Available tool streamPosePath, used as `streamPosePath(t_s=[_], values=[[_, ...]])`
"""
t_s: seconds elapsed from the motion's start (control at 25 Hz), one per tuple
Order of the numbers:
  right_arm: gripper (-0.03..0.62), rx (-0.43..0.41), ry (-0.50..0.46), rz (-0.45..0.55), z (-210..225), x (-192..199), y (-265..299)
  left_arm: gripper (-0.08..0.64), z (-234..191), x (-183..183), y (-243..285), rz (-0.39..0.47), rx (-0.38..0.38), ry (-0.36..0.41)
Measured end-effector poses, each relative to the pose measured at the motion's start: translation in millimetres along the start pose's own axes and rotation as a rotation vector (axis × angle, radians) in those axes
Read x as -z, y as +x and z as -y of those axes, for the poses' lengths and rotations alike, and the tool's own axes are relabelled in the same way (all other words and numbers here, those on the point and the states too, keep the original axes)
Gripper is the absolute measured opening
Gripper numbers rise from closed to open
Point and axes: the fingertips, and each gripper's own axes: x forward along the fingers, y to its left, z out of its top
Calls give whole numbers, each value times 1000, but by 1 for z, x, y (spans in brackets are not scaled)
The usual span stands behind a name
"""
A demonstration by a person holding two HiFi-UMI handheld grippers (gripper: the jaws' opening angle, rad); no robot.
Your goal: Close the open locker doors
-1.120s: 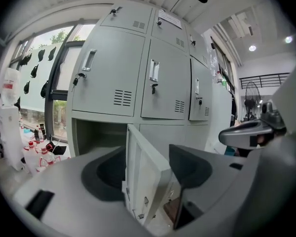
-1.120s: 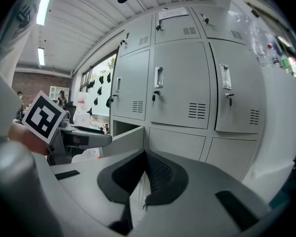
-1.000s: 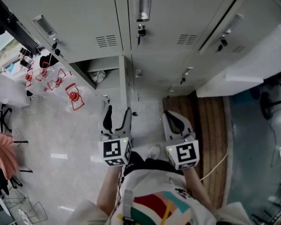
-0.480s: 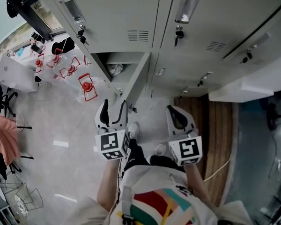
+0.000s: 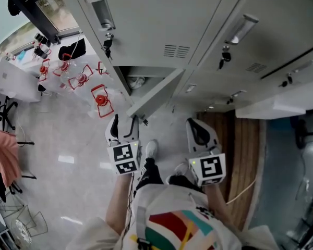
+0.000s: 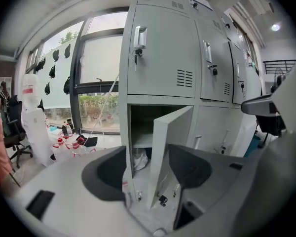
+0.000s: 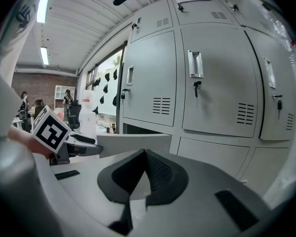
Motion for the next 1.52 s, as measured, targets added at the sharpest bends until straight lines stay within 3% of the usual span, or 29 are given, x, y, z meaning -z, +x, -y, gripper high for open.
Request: streamPosePath(t_s=[0.32, 0.56, 0.72, 0.88, 0.96, 1.24, 1.52], values=[[5, 8, -13, -30, -16, -6, 37, 256, -41, -6, 34, 4, -2, -58], [5, 85, 17, -46, -17, -9, 46, 256, -65, -15, 53, 5, -21, -130], [5, 95, 33, -66, -21, -1, 47, 254, -51, -22, 64, -6, 37, -81], [5, 80, 63, -81, -16, 4, 53, 214, -25, -25, 72, -2, 75, -106], [5, 79, 79, -71, -8, 2, 57, 186, -17, -30, 78, 3, 66, -112], [5, 42, 73, -47, 12, -4, 62, 186, -18, -44, 93, 0, -5, -204], [5, 41, 75, -53, 32, 0, 63, 186, -23, -54, 120, 5, -49, -169]])
